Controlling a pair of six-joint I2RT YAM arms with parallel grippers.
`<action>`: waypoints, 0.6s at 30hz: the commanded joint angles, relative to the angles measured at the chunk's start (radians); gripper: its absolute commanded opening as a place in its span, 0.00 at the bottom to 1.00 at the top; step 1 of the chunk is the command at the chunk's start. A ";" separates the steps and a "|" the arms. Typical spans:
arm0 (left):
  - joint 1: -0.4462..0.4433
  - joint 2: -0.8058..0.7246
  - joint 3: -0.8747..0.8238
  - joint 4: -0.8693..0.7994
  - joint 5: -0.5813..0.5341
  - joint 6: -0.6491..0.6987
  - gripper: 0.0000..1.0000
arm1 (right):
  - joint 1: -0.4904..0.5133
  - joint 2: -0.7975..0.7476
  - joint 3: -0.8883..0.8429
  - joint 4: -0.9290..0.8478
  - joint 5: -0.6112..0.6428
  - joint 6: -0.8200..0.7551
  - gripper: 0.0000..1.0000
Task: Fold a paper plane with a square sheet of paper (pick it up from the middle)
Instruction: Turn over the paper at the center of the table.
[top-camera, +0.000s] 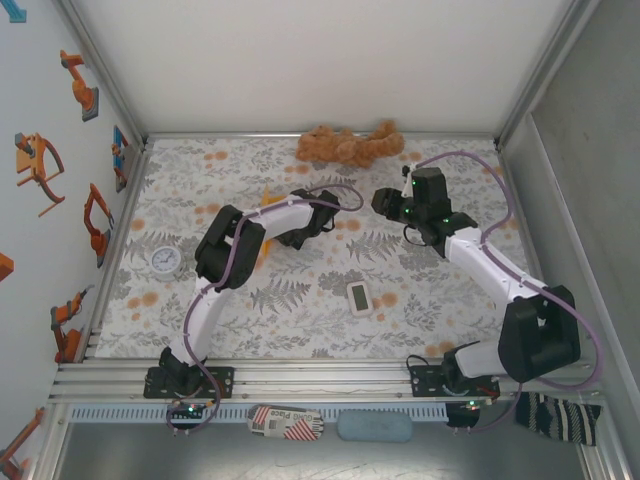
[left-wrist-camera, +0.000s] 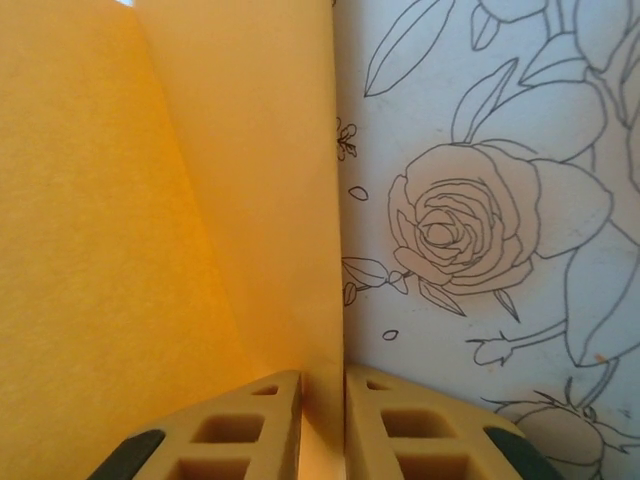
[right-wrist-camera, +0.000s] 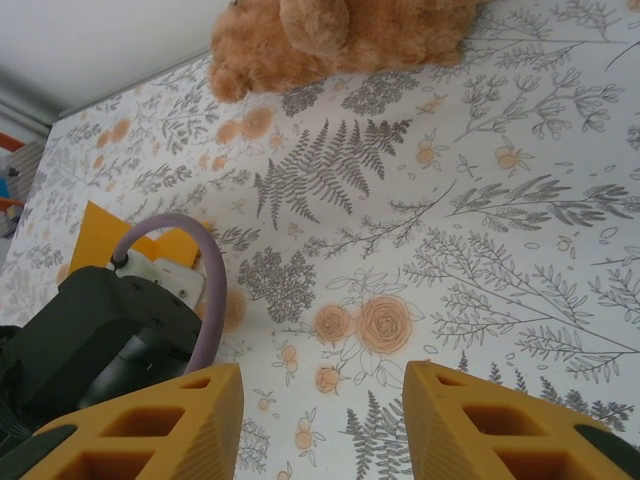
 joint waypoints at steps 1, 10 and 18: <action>-0.012 -0.018 0.014 -0.016 0.133 -0.045 0.22 | 0.003 0.017 -0.008 0.038 -0.025 0.009 0.45; -0.023 -0.123 -0.029 0.011 0.349 -0.139 0.34 | 0.004 -0.002 -0.033 0.053 0.018 0.036 0.44; -0.025 -0.352 -0.279 0.252 0.793 -0.231 0.43 | 0.004 -0.001 -0.045 0.062 0.037 0.047 0.45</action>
